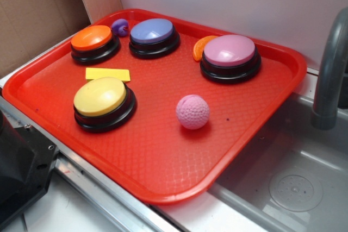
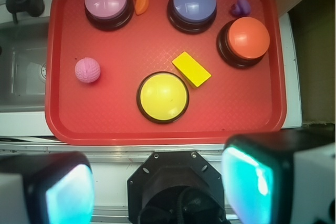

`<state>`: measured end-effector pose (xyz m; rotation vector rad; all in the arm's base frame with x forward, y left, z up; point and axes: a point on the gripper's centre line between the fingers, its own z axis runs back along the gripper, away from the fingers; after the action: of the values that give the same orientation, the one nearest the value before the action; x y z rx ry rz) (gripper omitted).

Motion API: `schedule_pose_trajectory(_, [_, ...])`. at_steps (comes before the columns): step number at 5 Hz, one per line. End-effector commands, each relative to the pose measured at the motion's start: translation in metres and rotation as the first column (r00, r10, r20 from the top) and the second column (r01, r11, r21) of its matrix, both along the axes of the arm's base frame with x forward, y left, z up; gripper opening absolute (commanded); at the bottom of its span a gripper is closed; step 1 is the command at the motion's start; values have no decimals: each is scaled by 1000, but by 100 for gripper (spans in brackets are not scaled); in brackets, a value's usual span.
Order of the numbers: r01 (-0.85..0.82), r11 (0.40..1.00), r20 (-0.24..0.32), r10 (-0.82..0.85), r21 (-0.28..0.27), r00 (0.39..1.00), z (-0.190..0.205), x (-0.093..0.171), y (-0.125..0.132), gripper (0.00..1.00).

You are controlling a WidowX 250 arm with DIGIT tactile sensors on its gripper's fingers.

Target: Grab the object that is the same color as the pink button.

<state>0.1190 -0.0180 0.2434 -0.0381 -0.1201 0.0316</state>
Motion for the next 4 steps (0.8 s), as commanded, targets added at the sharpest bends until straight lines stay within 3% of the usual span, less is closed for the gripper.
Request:
schedule_pose_trajectory(1, [0,1000,0,0,0,1000,0,0,0,100])
schedule_pose_trajectory(2, [-69,997,59,71,-23,996,-23,16,-21,100])
schedule_pose_trajectory(4, [-154,987,97,159,-54,983,-75,51,-61,100])
